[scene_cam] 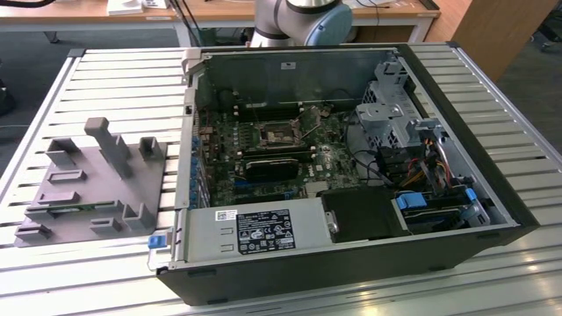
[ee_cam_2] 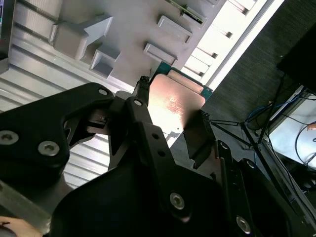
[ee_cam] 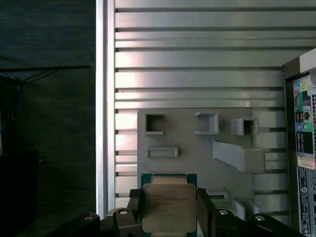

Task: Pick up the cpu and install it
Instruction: 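Pick up the cpu and move it towards the insertion slot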

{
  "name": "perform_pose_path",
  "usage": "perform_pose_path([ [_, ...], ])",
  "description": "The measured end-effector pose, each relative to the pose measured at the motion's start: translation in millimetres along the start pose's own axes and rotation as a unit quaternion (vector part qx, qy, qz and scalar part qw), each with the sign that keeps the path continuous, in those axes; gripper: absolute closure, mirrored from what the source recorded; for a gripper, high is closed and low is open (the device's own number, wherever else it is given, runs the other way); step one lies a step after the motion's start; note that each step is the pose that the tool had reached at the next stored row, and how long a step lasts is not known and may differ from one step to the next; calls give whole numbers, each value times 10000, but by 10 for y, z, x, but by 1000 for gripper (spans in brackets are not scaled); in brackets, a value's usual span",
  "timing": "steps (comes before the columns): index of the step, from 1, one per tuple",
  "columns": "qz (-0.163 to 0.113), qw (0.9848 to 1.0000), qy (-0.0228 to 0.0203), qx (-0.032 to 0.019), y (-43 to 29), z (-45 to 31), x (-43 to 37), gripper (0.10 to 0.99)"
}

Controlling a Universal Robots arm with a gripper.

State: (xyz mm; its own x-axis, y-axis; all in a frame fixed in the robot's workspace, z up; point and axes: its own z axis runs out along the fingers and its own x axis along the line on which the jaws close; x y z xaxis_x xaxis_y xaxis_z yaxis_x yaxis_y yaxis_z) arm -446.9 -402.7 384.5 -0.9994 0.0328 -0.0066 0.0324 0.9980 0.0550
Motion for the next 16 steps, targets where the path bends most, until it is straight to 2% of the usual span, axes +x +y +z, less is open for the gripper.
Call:
perform_pose_path([
  [16,0,10000,0,0,15,-261,-2,553],
])
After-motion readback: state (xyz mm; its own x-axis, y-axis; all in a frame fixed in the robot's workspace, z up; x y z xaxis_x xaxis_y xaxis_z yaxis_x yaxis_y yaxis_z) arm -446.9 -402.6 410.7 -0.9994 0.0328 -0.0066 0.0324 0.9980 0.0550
